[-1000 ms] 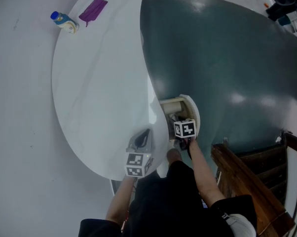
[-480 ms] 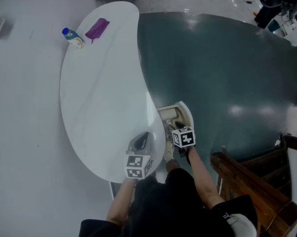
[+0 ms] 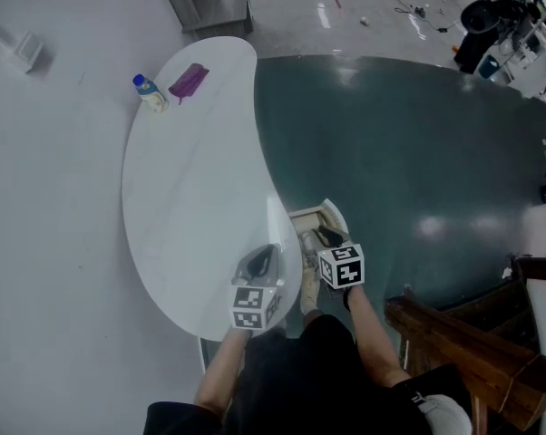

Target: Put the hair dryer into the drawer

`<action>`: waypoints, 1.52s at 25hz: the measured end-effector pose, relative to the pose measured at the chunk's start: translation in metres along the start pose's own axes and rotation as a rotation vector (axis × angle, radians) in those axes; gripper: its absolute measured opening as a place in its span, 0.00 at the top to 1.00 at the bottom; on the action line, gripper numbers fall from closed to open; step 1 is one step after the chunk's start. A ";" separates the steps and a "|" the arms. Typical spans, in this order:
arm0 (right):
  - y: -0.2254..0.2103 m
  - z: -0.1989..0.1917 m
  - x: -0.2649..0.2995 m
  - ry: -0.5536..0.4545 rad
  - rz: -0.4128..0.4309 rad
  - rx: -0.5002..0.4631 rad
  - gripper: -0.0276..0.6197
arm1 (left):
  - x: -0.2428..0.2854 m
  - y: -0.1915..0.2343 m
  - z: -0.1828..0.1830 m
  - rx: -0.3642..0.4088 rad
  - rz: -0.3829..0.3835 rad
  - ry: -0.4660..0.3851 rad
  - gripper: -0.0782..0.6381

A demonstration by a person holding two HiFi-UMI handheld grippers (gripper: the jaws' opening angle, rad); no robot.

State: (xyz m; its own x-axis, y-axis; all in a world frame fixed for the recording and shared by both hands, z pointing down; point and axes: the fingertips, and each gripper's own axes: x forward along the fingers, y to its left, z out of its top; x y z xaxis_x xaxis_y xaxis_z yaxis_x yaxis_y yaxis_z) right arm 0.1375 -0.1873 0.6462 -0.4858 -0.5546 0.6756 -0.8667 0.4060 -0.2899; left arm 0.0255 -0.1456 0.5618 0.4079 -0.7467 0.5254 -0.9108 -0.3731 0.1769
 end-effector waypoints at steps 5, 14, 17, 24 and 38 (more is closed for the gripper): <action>0.016 0.029 -0.037 -0.098 -0.017 -0.026 0.83 | -0.017 -0.006 0.017 0.030 -0.017 -0.049 0.88; 0.048 0.056 -0.099 -0.257 -0.071 -0.090 0.94 | -0.053 -0.011 0.044 0.068 -0.031 -0.124 0.88; 0.060 0.066 -0.120 -0.331 -0.080 -0.116 0.95 | -0.068 -0.009 0.054 0.084 -0.028 -0.166 0.88; 0.083 0.078 -0.163 -0.464 -0.101 -0.164 0.95 | -0.105 -0.005 0.074 0.119 -0.039 -0.250 0.88; 0.130 0.039 -0.208 -0.549 -0.176 -0.156 0.95 | -0.165 0.012 0.048 0.184 -0.066 -0.278 0.88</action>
State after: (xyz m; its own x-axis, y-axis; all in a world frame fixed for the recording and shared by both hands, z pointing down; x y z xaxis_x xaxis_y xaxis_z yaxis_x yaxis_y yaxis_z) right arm 0.1218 -0.0475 0.4411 -0.3595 -0.9007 0.2438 -0.9329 0.3523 -0.0744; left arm -0.0497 -0.0529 0.4374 0.4902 -0.8298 0.2667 -0.8654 -0.4997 0.0361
